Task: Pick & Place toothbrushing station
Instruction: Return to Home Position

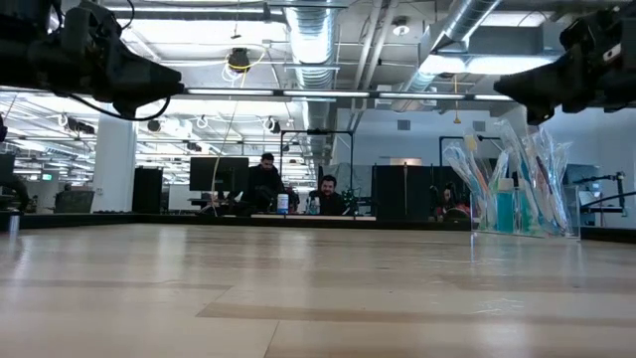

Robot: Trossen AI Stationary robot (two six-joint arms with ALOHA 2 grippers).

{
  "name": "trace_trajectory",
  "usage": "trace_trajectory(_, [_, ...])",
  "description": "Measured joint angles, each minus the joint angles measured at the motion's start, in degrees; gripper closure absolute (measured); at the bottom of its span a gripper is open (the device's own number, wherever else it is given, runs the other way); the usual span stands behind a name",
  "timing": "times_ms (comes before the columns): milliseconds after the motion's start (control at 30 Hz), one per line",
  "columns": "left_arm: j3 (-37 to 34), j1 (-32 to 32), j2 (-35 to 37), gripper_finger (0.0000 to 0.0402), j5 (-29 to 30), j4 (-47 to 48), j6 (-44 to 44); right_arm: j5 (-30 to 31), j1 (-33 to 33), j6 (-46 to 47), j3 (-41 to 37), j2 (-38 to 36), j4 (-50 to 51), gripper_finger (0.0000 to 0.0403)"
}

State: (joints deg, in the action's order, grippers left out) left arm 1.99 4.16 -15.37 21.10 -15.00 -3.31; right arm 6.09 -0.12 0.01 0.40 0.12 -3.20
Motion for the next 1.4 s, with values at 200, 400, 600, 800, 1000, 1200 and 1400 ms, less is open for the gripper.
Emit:
trace_trajectory(200, [-1.60,0.00,0.38,0.0262,-4.94,-1.56,4.17,0.00,0.13,0.00,-0.02,-0.02,1.44,0.0327])
trace_trajectory(400, [-1.59,0.00,2.59,0.0262,-5.58,-5.38,5.56,0.00,0.11,0.00,-0.02,-0.02,1.49,0.0327])
trace_trajectory(600, [-1.60,0.00,7.65,0.0262,-8.69,-5.74,8.65,0.00,0.11,0.00,-0.02,-0.02,1.47,0.0327])
trace_trajectory(800, [-1.59,-0.15,11.37,0.0262,-9.59,-3.87,9.78,0.00,0.06,0.00,-0.02,-0.02,0.96,0.0327])
trace_trajectory(1000, [-1.60,-0.72,11.23,0.0262,-5.90,5.14,5.62,0.00,0.06,0.00,-0.02,-0.02,1.12,0.0327])
trace_trajectory(1200, [-1.59,-0.70,10.18,0.0262,-6.50,7.39,2.99,0.00,0.06,0.00,-0.02,-0.02,1.12,0.0327])
trace_trajectory(1400, [-1.58,-0.72,7.25,0.0262,-6.44,8.17,3.95,0.00,0.06,0.00,-0.02,-0.02,1.09,0.0327])
